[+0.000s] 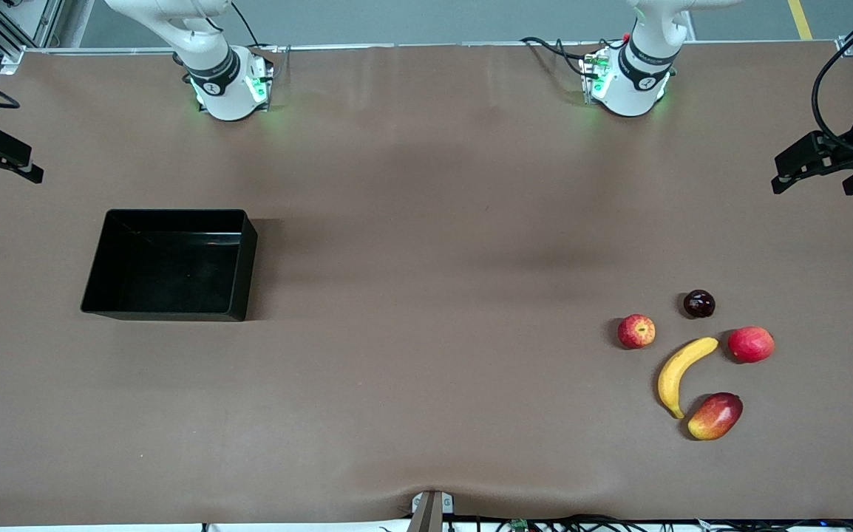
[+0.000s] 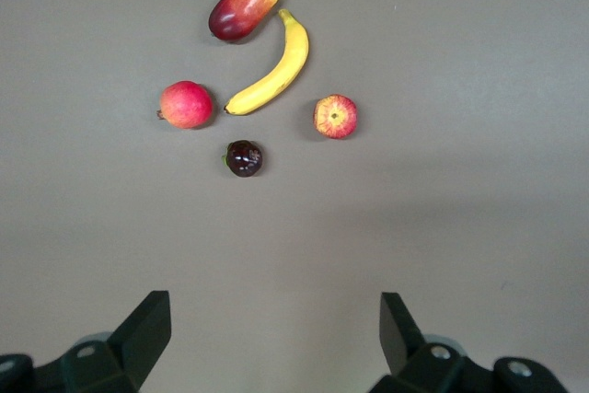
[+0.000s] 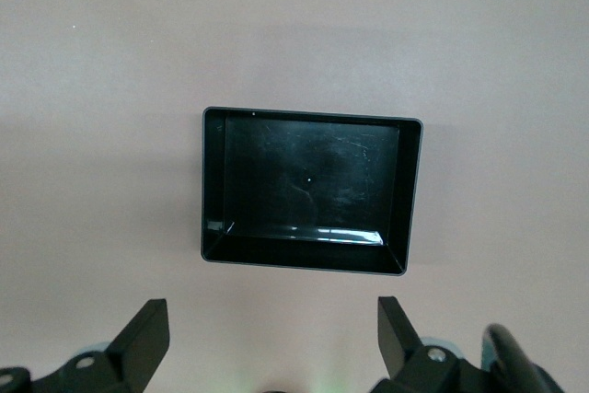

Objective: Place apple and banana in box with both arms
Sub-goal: 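Move the left gripper down over the red-yellow apple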

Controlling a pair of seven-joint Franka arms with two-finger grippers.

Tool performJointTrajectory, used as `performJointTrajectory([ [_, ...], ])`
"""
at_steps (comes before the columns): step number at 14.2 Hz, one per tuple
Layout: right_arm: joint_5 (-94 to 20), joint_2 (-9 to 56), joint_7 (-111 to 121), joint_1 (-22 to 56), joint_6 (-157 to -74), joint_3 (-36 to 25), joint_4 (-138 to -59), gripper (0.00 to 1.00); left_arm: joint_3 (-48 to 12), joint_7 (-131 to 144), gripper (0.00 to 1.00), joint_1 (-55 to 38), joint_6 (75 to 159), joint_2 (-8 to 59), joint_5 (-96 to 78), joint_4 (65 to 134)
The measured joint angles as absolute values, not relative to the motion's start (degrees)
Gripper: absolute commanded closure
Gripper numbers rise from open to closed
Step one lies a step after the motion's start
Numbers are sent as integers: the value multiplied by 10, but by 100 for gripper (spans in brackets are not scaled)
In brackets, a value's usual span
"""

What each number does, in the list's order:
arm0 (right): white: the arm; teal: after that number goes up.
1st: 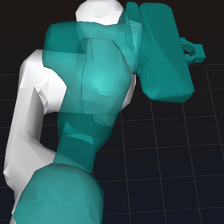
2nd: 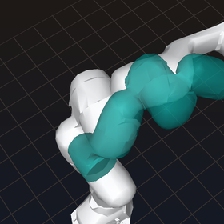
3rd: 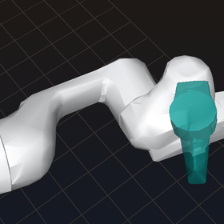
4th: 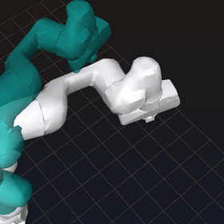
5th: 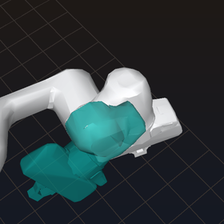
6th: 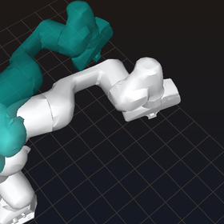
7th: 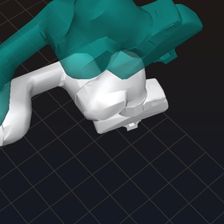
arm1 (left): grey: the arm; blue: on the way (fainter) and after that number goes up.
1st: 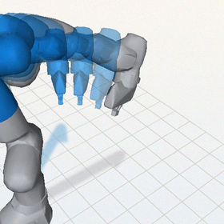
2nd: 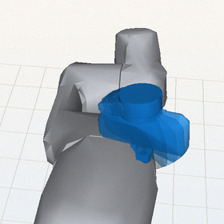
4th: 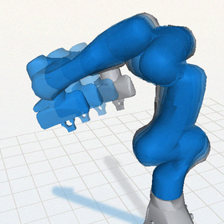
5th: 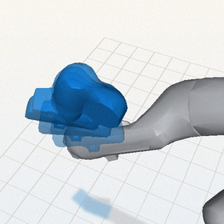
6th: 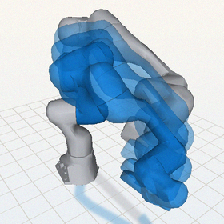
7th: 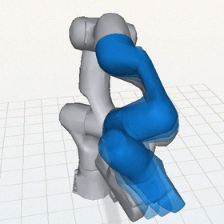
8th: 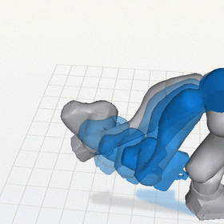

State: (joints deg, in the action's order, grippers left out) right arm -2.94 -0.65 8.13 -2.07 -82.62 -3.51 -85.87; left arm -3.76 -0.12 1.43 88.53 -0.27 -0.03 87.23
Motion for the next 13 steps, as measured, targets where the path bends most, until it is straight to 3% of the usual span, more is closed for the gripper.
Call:
performJointTrajectory([
  [6,-29,-6,81,-21,-826,-35,-859,0,-36,-1,0,15,886,17,0,865],
  [13,-29,31,81,-23,-823,-37,-861,0,-44,1,0,9,967,133,1,877],
])
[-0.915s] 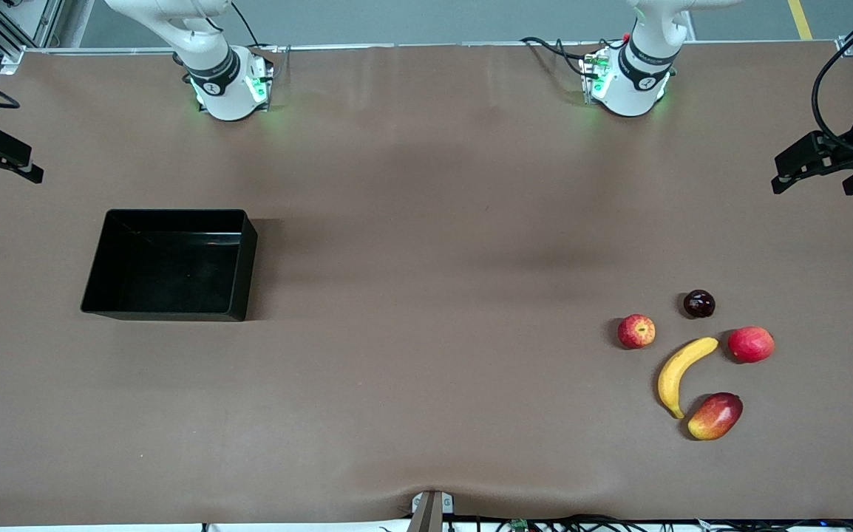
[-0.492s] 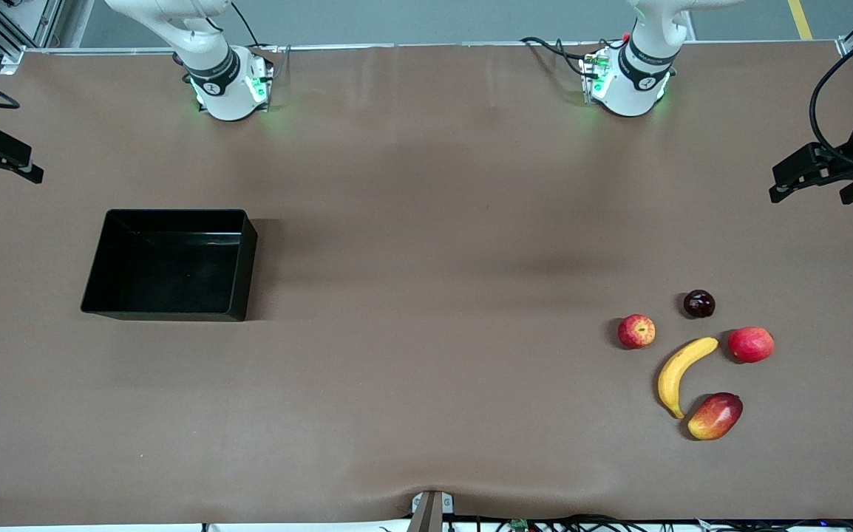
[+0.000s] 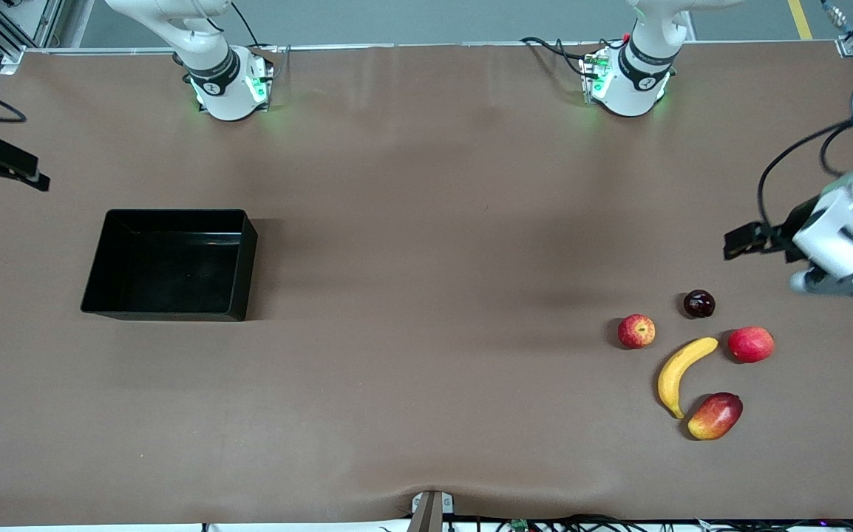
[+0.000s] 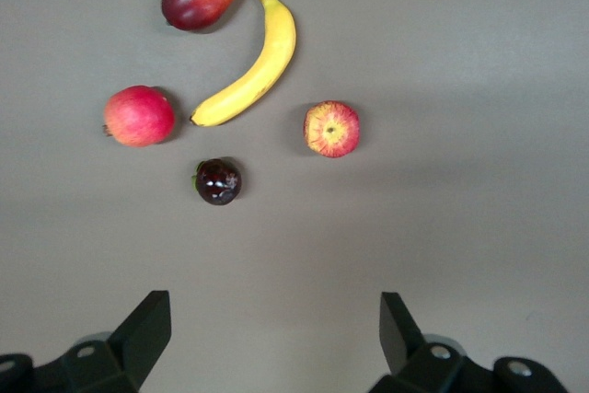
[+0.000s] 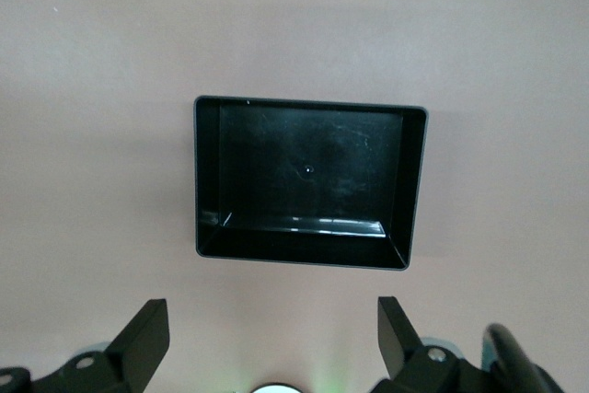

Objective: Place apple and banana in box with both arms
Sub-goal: 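Move the left gripper down over the red-yellow apple, then grasp the apple with the left gripper while the right gripper pushes the box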

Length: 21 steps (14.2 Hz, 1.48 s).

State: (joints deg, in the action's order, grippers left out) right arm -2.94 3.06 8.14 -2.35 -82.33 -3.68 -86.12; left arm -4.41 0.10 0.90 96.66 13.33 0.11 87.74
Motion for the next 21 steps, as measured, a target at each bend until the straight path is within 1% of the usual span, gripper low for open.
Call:
performJointTrajectory([
  [2,-28,56,81,-30,-824,-39,-861,0,-45,15,0,7,1011,145,1,903],
  [6,5,77,82,-49,-833,-45,-870,0,-45,25,0,6,1135,149,1,992],
  [7,7,79,82,-52,-849,-45,-885,0,-45,25,0,5,1162,152,1,1012],
  [9,9,85,82,-58,-906,-45,-936,0,-46,25,0,0,1206,162,1,1040],
  [13,10,122,102,-69,-1032,-45,-1033,0,-47,26,0,-18,1263,210,1,1052],
  [17,11,163,157,-104,-1084,-47,-1051,0,-47,23,0,-26,1313,265,23,1051],
  [20,11,189,194,-137,-1104,-47,-1055,0,-47,23,0,-30,1338,293,47,1050],
  [21,11,197,204,-146,-1122,-47,-1063,0,-47,23,0,-30,1346,300,48,1050],
])
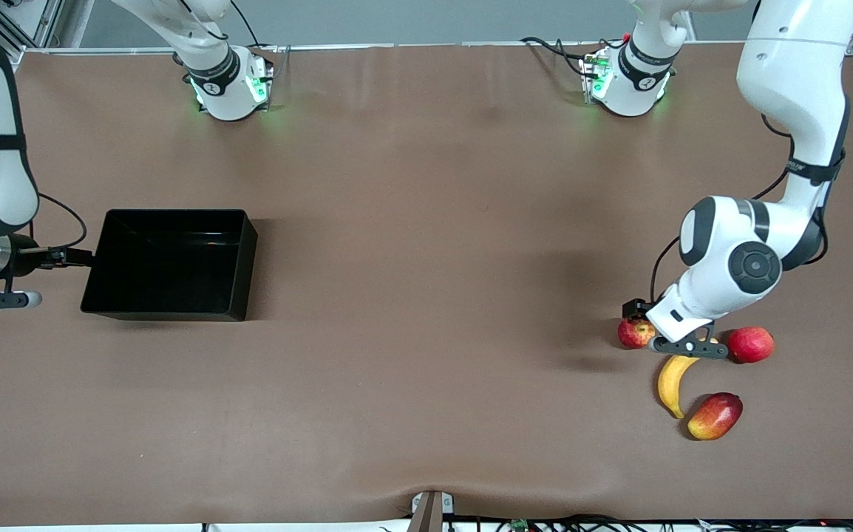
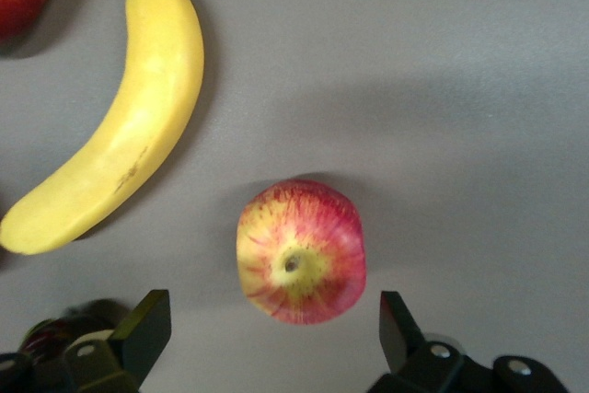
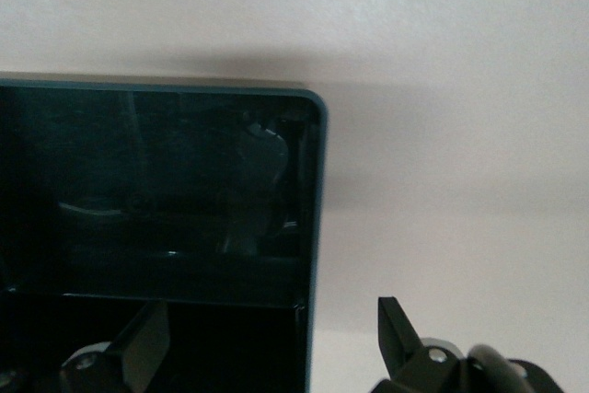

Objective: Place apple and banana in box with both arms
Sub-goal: 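Grasp the apple with the left gripper while the right gripper pushes the box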

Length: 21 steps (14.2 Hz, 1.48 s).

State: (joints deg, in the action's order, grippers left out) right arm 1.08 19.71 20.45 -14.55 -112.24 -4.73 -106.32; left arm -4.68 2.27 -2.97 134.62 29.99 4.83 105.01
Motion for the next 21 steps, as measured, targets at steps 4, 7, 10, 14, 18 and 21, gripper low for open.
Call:
performJointTrajectory([
  [4,4,213,246,-168,-1207,-47,-1119,50,-47,23,1,-30,1389,325,49,1050],
  [7,-24,212,249,-176,-1234,-47,-1157,100,-47,23,73,-29,1407,341,49,1049],
  [10,-37,212,251,-177,-1283,-47,-1205,100,-47,23,100,-30,1411,346,49,1045],
  [14,-38,212,251,-177,-1289,-46,-1210,100,-49,23,100,-30,1404,339,49,1031],
  [18,-39,211,251,-174,-1206,-41,-1171,100,-56,22,100,-31,1359,301,49,1028],
  [21,-59,204,244,-158,-1086,-36,-1100,100,-57,20,100,-31,1325,260,49,1028],
])
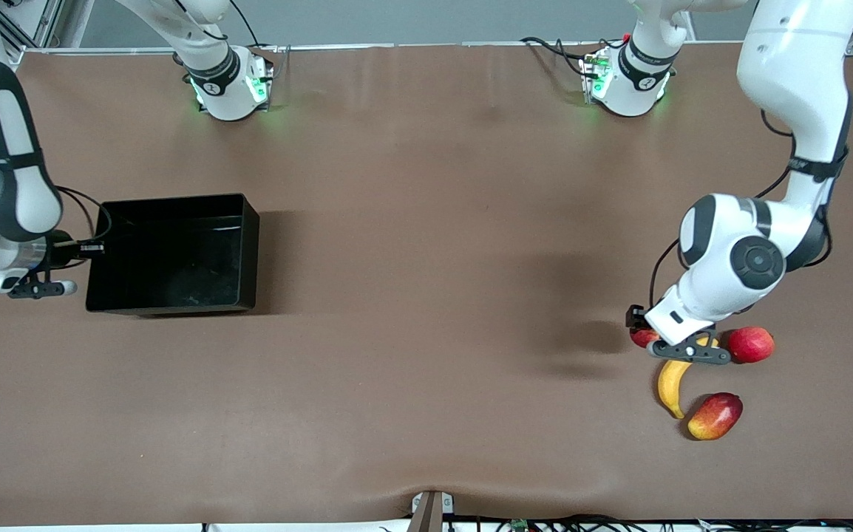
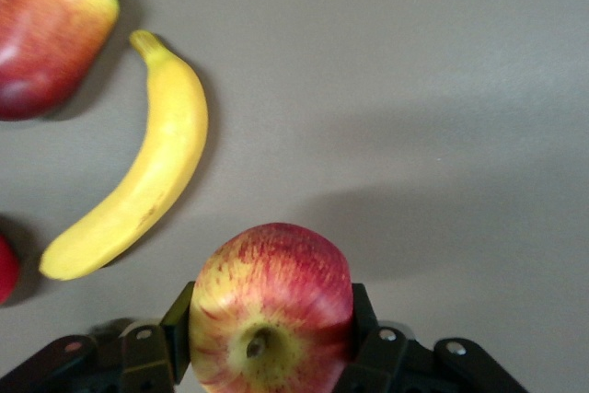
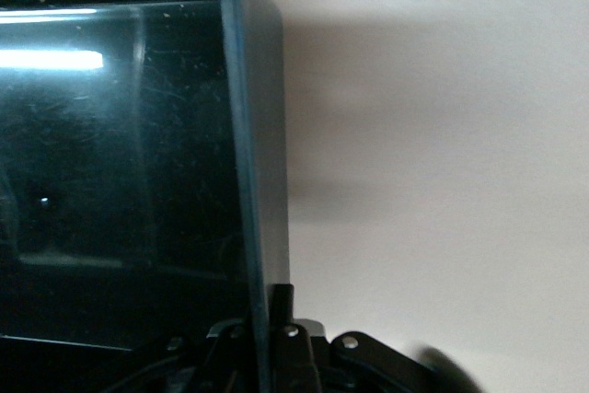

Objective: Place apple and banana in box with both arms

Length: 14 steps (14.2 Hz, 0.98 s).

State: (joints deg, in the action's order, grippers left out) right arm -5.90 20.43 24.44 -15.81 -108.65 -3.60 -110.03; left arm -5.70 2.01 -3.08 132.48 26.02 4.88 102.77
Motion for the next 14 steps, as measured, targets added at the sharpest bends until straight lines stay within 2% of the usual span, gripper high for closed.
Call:
performJointTrajectory([
  [3,-78,195,171,-112,-974,-32,-1028,100,-59,21,100,-31,1284,223,49,1027],
  [6,-107,190,54,-28,-922,-27,-970,100,-71,37,100,-31,1249,191,49,1028],
  [9,-154,190,-50,71,-935,-25,-950,100,-88,59,100,-31,1218,160,49,1028],
  [14,-179,201,-194,218,-1054,-24,-950,100,-105,84,100,-31,1178,115,49,1034],
])
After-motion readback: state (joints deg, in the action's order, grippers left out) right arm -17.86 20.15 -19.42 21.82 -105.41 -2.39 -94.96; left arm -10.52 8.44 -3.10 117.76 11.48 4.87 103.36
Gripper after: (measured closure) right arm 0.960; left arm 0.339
